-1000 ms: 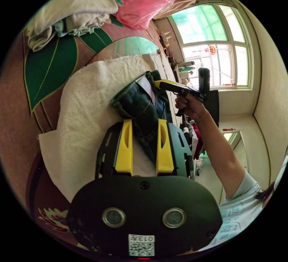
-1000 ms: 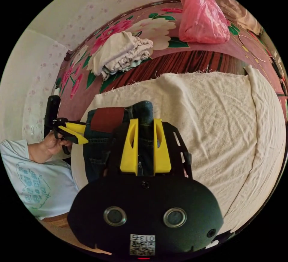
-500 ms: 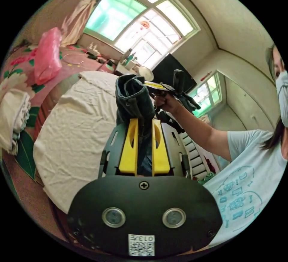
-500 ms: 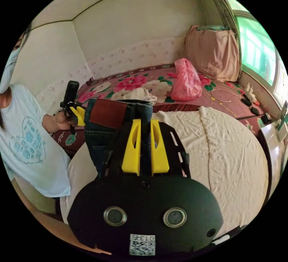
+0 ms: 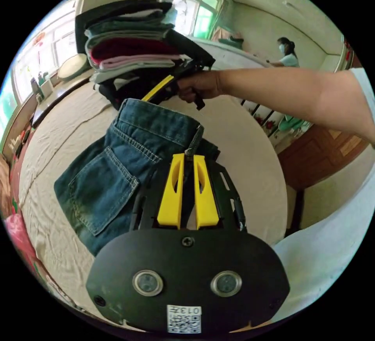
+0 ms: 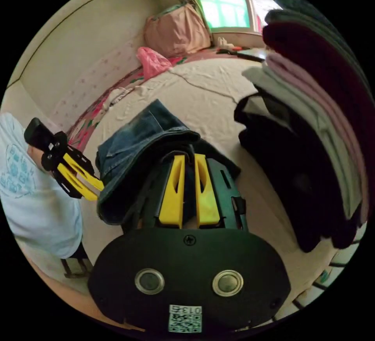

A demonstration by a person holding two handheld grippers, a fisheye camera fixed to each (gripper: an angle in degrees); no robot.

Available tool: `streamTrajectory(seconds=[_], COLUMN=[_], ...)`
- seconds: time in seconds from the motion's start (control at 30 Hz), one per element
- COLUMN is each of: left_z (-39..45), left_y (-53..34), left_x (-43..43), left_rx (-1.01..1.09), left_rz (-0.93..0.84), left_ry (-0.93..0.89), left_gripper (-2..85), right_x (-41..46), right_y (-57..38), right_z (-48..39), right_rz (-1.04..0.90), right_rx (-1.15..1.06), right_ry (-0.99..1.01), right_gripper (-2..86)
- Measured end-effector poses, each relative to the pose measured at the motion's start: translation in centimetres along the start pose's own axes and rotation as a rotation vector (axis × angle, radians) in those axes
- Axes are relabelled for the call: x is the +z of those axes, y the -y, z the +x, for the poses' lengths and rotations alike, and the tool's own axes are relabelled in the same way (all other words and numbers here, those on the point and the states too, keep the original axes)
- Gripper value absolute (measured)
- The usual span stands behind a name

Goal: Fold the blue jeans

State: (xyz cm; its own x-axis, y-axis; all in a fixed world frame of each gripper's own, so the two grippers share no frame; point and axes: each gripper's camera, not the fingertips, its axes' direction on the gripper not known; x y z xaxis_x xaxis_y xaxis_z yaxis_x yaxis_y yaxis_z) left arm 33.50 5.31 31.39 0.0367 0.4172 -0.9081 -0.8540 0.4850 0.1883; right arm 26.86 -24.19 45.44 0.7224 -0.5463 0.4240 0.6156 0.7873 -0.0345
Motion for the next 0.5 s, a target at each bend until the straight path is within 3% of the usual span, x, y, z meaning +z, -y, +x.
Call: streamTrajectory(seconds=[0.07,0.27,0.4,0.5], left_z=[1.9,5.0,5.6,3.9], left_y=[0.8,1.7,1.5,0.8], left_x=[4.4,3.9,0.9,-0.6], left_rx=[0.07,0.151,0.109,0.009], left_rz=[-0.122,-0.084,0.023,0.03], left_ry=[0.036,0.077,0.092,0.258], left_gripper=[4.2,2.5,2.1,3.2], right_x=[0.0,-5.6,-5.1,-3.6], right_y=[-2.5,-9.6,-9.4,-8.3], right_z=[2.2,5.2,3.2,2.3], right_rz=[-0.026,0.248,0.184,0.088], right_rx=[0.117,0.364,0.36,0.35], right_ry=[0.05,0.257,0.236,0.145], right_gripper=[7.6,12.2,13.6,13.5])
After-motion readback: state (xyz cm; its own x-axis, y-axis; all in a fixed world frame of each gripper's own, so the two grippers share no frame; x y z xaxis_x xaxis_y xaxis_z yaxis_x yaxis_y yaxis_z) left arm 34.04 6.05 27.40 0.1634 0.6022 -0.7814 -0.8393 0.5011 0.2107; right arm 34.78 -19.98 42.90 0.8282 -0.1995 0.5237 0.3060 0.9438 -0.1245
